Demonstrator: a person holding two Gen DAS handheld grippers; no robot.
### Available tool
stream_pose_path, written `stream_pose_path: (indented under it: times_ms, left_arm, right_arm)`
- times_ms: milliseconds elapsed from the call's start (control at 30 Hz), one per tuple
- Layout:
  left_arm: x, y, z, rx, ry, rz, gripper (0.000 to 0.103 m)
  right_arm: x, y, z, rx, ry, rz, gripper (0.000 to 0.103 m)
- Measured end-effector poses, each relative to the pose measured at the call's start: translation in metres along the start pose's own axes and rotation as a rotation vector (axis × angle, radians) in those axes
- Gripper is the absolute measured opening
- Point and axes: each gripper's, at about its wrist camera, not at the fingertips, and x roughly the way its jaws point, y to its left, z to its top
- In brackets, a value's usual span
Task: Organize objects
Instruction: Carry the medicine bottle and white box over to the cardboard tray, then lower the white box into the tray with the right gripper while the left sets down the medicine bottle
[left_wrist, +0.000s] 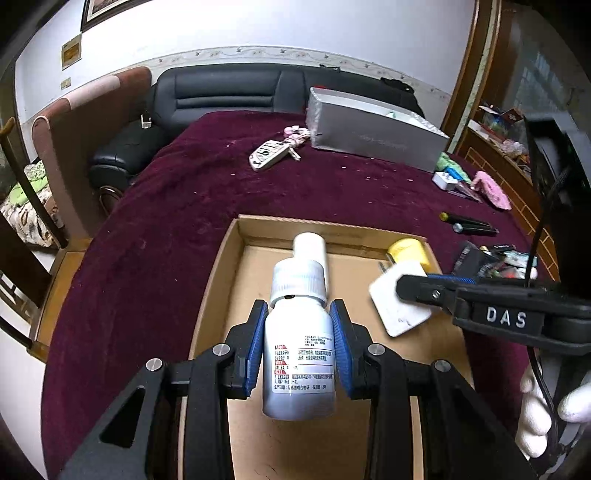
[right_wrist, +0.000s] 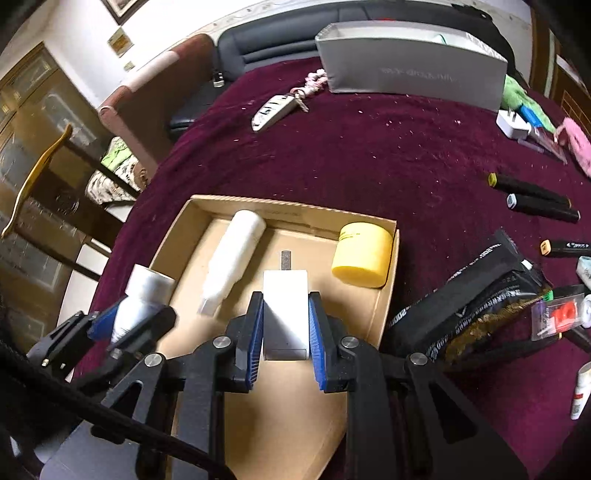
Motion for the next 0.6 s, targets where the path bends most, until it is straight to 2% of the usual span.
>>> stream_pose_path:
  times_ms: [267, 600]
  left_arm:
    - [0.039, 0.009, 0.016, -0.004, 0.072, 0.024, 0.029]
    - [0.067, 0.019, 0.016, -0.047, 0.104, 0.036, 0.029]
  right_arm:
    - [0.018, -0.003, 0.008, 0.008, 0.012, -0.002, 0.020]
    - [0.027, 0.008, 0.017, -0.050, -0.007, -0.033, 0.021]
